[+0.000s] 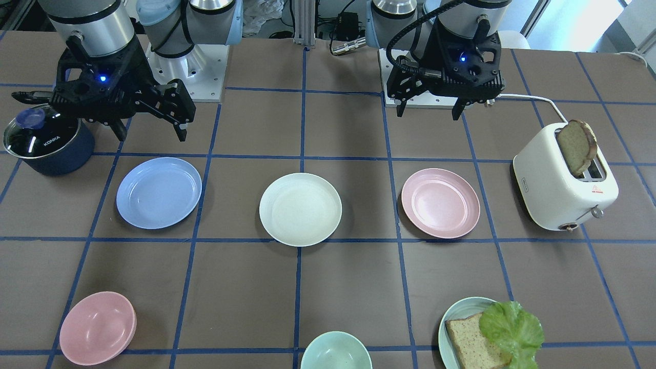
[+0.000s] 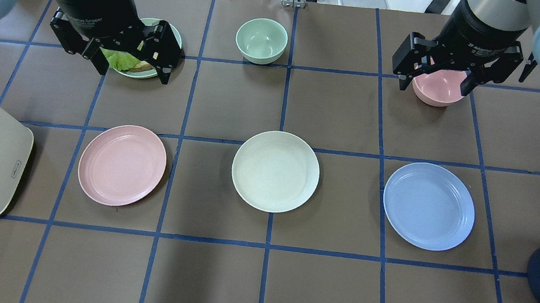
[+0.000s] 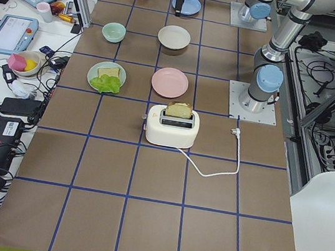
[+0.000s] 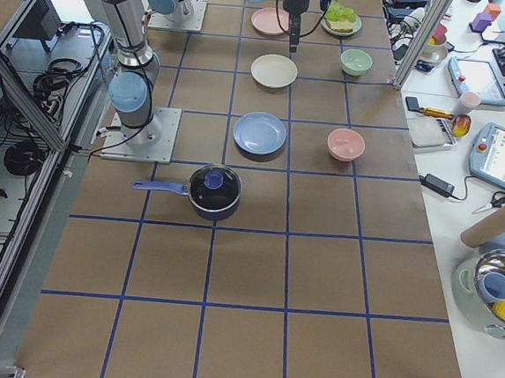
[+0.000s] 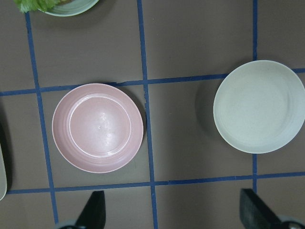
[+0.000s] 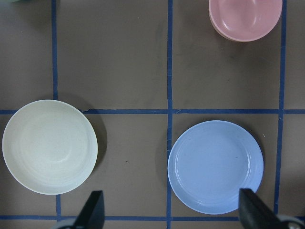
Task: Stack three plates with pink and blue
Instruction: 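Lower the left gripper to the pink plate while the right reaches the blue plate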
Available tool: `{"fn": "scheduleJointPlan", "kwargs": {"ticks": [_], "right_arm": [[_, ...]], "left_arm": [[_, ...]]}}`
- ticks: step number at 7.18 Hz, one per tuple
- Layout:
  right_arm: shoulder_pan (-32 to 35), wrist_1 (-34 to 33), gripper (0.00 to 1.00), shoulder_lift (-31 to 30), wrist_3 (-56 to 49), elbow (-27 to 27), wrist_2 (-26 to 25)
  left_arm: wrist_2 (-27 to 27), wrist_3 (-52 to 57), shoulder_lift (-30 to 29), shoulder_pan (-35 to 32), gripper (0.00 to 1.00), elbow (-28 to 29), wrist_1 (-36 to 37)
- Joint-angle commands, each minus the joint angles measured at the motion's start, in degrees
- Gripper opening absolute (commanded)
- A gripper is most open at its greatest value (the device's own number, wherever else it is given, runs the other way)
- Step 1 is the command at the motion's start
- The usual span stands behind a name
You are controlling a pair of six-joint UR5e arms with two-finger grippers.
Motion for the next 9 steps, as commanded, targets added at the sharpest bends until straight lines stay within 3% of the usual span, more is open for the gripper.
{"fn": "scheduleJointPlan", "kwargs": {"ticks": [1, 6, 9], "right_arm": [[-0.06, 0.09, 1.0, 0.09, 0.01, 0.12, -0.09], [-0.15, 0.09, 1.0, 0.17, 0.01, 0.21, -0.17], [-1.46, -0.43, 1.0, 0.35, -0.17, 3.8, 0.0]], "left_arm": [[-0.14, 0.0, -0.11, 0.0, 1.0, 0.0, 0.27], [-0.05, 0.0, -0.37, 0.09, 1.0, -0.35, 1.07], [0.04, -0.09, -0.46, 0.26, 1.0, -0.52, 1.15]]}}
